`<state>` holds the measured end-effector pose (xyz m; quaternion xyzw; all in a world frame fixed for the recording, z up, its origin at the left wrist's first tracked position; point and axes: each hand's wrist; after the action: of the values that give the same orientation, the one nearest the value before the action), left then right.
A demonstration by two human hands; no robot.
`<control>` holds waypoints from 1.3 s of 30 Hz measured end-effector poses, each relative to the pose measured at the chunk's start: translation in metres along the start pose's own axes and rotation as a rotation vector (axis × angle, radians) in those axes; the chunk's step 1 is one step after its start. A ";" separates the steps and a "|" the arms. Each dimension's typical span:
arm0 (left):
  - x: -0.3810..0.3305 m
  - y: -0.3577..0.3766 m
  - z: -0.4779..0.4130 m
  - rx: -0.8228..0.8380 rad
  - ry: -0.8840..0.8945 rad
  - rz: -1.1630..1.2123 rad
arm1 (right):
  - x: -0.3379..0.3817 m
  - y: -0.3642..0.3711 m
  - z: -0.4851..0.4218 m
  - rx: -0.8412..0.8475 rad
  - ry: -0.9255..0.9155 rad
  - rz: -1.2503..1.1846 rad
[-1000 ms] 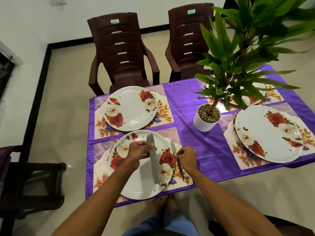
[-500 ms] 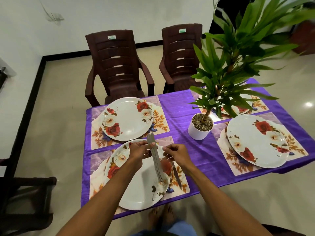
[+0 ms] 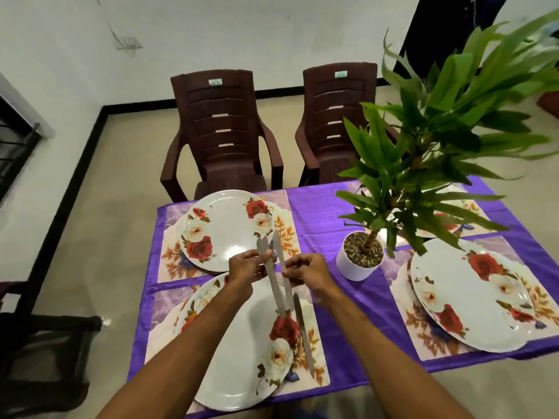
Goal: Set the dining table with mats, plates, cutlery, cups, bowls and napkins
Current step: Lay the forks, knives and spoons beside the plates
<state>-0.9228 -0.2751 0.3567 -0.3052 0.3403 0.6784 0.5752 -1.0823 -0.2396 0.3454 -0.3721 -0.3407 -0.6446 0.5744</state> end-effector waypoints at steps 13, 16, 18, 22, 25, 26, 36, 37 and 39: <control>-0.033 0.003 -0.069 -0.067 -0.028 0.004 | -0.001 -0.003 -0.145 -0.248 0.103 0.064; -0.040 0.001 -0.086 -0.066 -0.055 0.032 | -0.006 0.002 -0.171 -0.293 0.157 0.101; -0.042 -0.003 -0.099 -0.078 -0.054 0.009 | -0.012 0.005 -0.190 -0.316 0.175 0.110; -0.041 -0.008 -0.123 -0.070 -0.050 -0.039 | -0.018 0.013 -0.214 -0.382 0.183 0.160; -0.039 -0.010 -0.135 -0.085 -0.046 -0.083 | -0.006 0.024 -0.212 -0.437 0.130 0.280; -0.039 -0.010 -0.138 -0.089 -0.048 -0.085 | -0.004 0.026 -0.212 -0.449 0.104 0.326; -0.037 -0.007 -0.146 -0.085 -0.064 -0.114 | -0.014 0.036 -0.217 -0.507 -0.067 0.680; -0.037 -0.007 -0.146 -0.086 -0.062 -0.114 | -0.013 0.035 -0.218 -0.496 -0.074 0.684; -0.036 -0.007 -0.146 -0.088 -0.060 -0.104 | -0.013 0.032 -0.218 -0.468 -0.075 0.679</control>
<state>-0.9067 -0.4135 0.3002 -0.3268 0.2764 0.6707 0.6057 -1.0692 -0.4261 0.2277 -0.6073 -0.0636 -0.4645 0.6414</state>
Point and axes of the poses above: each hand's wrist, its own z-axis away from the middle knuckle, its own y-axis out of the palm, x = y × z, and after that the axes turned 1 degree about z, right-handed
